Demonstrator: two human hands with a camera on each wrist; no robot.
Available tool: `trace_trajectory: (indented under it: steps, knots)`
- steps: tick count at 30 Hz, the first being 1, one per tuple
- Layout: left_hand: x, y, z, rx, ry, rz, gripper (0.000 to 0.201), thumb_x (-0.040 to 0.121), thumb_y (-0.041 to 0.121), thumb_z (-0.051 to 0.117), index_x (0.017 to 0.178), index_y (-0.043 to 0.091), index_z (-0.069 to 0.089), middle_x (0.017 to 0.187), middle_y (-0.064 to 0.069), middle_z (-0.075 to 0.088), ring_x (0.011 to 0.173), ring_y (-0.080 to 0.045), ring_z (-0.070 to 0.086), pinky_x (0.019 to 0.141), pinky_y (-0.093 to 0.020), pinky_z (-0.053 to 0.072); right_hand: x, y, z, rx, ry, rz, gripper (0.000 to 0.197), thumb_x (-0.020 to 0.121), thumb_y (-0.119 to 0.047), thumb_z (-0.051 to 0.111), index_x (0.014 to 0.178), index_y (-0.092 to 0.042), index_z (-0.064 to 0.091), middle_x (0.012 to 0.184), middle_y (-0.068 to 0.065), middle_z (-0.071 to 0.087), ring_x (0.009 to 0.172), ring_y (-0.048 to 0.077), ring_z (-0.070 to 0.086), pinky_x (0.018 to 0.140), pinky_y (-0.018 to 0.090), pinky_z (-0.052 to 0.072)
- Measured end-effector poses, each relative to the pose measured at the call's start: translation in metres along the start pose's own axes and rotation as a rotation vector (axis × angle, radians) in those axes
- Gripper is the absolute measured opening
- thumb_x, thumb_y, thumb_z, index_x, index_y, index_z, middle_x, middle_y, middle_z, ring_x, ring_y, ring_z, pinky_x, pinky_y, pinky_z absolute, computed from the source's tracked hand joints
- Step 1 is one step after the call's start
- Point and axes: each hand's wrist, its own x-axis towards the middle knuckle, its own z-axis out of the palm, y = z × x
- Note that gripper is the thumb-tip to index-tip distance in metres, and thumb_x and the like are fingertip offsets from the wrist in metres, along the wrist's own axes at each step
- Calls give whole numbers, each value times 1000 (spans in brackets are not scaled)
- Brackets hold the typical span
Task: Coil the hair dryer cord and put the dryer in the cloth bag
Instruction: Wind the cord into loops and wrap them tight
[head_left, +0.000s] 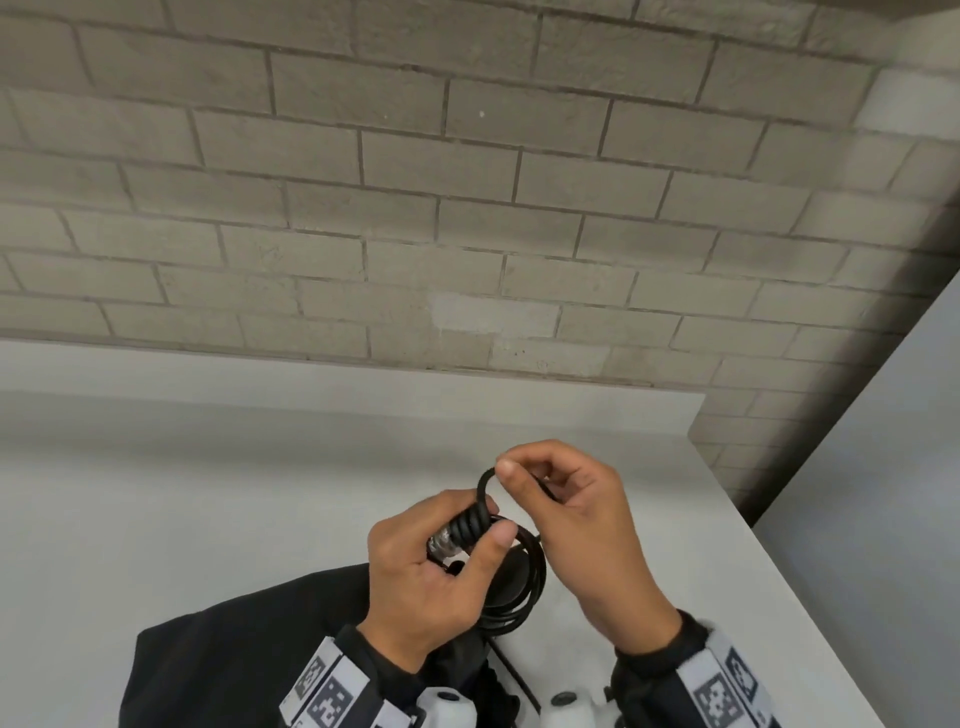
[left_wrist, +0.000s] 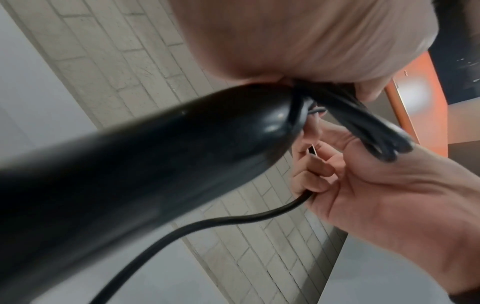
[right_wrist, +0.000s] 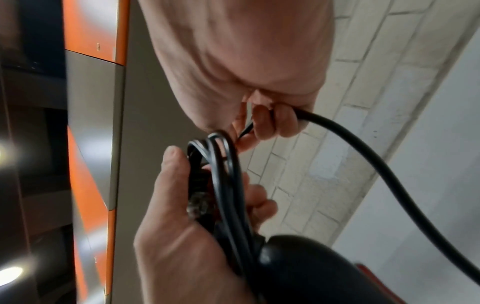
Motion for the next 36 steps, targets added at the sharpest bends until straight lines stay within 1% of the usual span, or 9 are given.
trace_trajectory:
  steps: [4,7,8,10,17,22,26,30,36]
  knots:
    - [-1,-1,1,43,72,7,31,94,49,58,85,20,67,60,7,66,52,-10,66,50,-23,50,-18,12,2,4,0,47,16,91,-33,64,86,-22,76,85,2,75,82,36,67,77,51,54]
    - [2,-1,3,101,126,-30,44,96,50,55,79,12,67,58,7,65,53,-4,65,53,-16,48,-35,17,0,62,-65,44,31,89,-53,60,91,-26,76,76,-6,70,71,16,63,68,35,50]
    - [2,-1,4,121,142,-47,45,95,50,55,78,11,68,58,7,65,53,-5,65,53,-16,48,-40,19,0,66,-97,51,34,83,-57,64,92,-27,75,76,0,69,69,23,58,67,39,48]
    - [4,-1,6,142,164,-82,41,94,52,55,77,17,68,57,9,64,53,-8,65,53,-19,49,-47,22,-1,59,-145,73,31,76,-48,76,97,-25,73,86,6,70,78,37,59,73,50,51]
    - [1,9,12,11,139,-307,25,86,48,61,76,27,71,64,3,71,59,-14,70,61,-21,54,-41,22,-10,23,-165,99,11,84,-11,72,91,-19,72,88,5,72,89,30,65,87,54,51]
    - [2,12,15,-44,148,-423,30,85,52,62,76,25,72,66,-4,72,65,-22,71,68,-37,59,-39,24,-7,-99,-100,56,16,83,-15,74,92,-28,70,93,-6,71,87,20,63,81,35,52]
    - [4,16,18,-98,216,-513,32,89,41,65,68,17,72,62,-6,69,60,-17,64,65,-33,54,-48,32,6,-333,260,-100,39,72,-28,83,99,-37,55,100,-14,56,93,7,53,78,8,39]
    - [6,20,22,-191,267,-601,35,83,40,66,61,12,69,53,-7,56,51,-14,51,55,-24,46,-49,40,18,-588,271,-408,19,89,-27,63,107,-21,63,94,-4,55,86,5,56,71,15,47]
    - [2,18,23,-173,269,-545,42,85,43,67,58,12,63,46,-4,48,46,-15,44,50,-21,41,-49,35,24,-653,184,-289,18,93,-27,56,98,-17,70,87,-7,52,68,4,51,58,14,44]
